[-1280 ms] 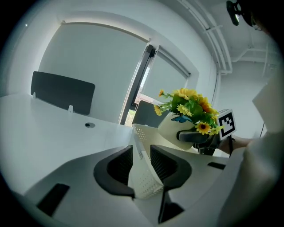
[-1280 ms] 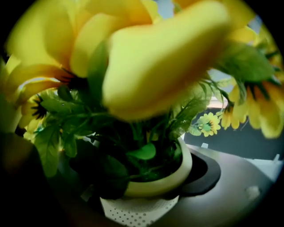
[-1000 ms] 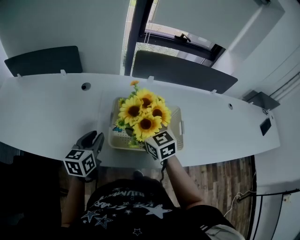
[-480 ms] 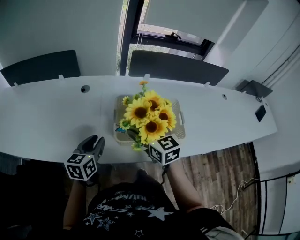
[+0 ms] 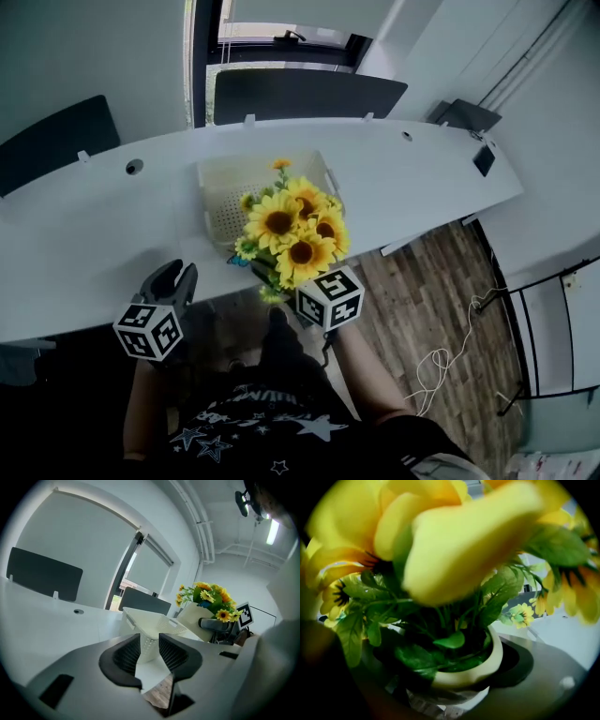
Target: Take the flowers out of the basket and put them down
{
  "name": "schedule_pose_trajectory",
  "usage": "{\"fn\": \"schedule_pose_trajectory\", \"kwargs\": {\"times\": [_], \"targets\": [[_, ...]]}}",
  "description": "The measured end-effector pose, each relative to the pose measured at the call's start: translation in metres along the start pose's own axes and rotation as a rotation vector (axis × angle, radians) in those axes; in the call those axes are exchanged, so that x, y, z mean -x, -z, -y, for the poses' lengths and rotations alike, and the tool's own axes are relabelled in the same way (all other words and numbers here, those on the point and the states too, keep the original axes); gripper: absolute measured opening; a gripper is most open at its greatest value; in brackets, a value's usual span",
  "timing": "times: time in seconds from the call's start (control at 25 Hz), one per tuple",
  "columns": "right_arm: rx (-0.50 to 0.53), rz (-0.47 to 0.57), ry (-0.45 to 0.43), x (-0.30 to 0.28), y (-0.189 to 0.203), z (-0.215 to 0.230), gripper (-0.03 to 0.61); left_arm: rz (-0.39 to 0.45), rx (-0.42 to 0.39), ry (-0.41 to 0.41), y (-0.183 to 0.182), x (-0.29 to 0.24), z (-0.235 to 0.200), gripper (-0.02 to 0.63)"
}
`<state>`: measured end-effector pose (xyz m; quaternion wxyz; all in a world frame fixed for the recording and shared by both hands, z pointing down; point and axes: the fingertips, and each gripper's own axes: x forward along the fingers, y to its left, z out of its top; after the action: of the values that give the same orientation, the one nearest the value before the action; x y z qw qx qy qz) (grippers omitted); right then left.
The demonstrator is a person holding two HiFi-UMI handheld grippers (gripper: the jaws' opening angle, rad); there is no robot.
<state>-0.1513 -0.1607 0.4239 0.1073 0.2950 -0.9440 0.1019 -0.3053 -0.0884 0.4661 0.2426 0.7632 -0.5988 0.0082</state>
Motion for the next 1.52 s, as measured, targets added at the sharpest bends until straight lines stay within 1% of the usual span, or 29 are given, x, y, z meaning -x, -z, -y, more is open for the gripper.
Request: {"fn": "schedule_pose_trajectory", "kwargs": {"times": [0.08,0.2,0.36,0.56,0.64,0.8,0.96,1.08,1.24,1.32,1.4,1.52], "targets": [[-0.002,-0.009,0.041,0.010,0.009,0.001,0.520,-0.008,-0.015,0.025,0.002,-0.003,0.002,0.112],[-0.026,-0.015,0.078,0.027,0.018,0.001,0.520,-0.017,-0.014,0.064,0.007,-0.004,0.012,0.112],[-0.033,-0.010,0.103,0.067,0.020,0.009,0.520,-0.027,-0.032,0.099,0.012,-0.007,0.055,0.112],[-0.046,0.005,0.122,0.109,0.018,0.022,0.520,-0.028,-0.038,0.107,0.011,-0.008,0.095,0.112],[-0.060,0.003,0.133,0.112,0.022,0.026,0.520,-0.033,-0.036,0.103,0.011,-0.009,0.095,0.112],[-0.078,-0.023,0.180,0.110,0.036,0.037,0.520,-0.049,-0.011,0.108,0.017,-0.014,0.080,0.112],[-0.064,-0.040,0.248,0.110,0.051,0.049,0.520,-0.065,-0.036,0.146,0.029,-0.021,0.073,0.112],[-0.062,-0.035,0.297,0.110,0.058,0.055,0.520,-0.064,-0.037,0.181,0.035,-0.028,0.067,0.112],[-0.062,-0.030,0.342,0.108,0.070,0.064,0.520,-0.077,-0.049,0.210,0.049,-0.036,0.058,0.112],[-0.058,-0.029,0.353,0.116,0.067,0.079,0.520,-0.086,-0.055,0.214,0.046,-0.042,0.068,0.112],[-0.049,-0.030,0.357,0.128,0.059,0.104,0.520,-0.091,-0.070,0.210,0.036,-0.054,0.090,0.112],[-0.037,-0.038,0.350,0.134,0.056,0.137,0.520,-0.084,-0.080,0.185,0.031,-0.070,0.107,0.112]]}}
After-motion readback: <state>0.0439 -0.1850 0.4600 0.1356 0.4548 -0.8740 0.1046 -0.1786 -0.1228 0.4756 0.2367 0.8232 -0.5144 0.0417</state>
